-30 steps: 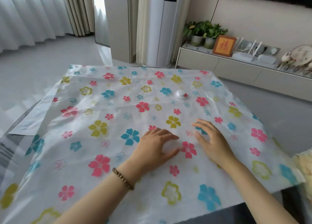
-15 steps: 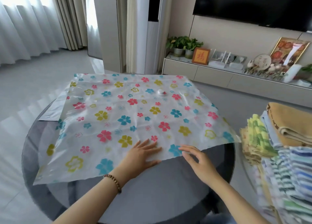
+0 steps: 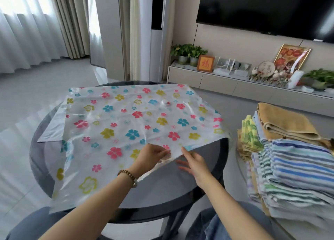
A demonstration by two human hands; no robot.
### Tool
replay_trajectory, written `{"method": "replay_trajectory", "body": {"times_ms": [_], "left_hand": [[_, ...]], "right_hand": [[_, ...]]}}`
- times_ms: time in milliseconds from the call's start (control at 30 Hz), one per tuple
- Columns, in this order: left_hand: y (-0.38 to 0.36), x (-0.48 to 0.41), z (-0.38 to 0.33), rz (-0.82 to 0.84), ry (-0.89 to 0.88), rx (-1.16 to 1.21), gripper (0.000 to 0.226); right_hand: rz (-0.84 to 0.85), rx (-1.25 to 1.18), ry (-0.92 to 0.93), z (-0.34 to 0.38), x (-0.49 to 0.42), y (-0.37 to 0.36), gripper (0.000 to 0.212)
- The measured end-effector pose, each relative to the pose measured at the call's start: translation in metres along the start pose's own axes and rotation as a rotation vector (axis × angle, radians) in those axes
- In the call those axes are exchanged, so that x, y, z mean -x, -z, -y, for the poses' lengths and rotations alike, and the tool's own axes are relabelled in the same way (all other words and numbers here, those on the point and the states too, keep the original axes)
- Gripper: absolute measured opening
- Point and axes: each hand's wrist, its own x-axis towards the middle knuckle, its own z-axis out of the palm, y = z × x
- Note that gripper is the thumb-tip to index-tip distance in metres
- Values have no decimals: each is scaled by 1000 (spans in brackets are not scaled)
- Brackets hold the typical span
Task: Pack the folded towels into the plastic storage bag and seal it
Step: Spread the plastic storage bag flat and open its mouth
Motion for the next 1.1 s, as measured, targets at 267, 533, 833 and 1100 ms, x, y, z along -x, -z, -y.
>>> {"method": "replay_trajectory", "body": {"times_ms": [267,533,833,1100], "left_hand": [[-8,4,-36,2,-56,172,24],[17,-28,-99,72,-180,110,23],[0,-76,-174,42,-202,298,34],[-54,-90,-188,75,-106,457,52]], "right_hand": [[-8,-107,70,17,1,-7,44],[-70,-72,299,76,-5,12,16],[-104,172,403,127,-13,86,31],[-44,556,337,168,16,204,21]]}}
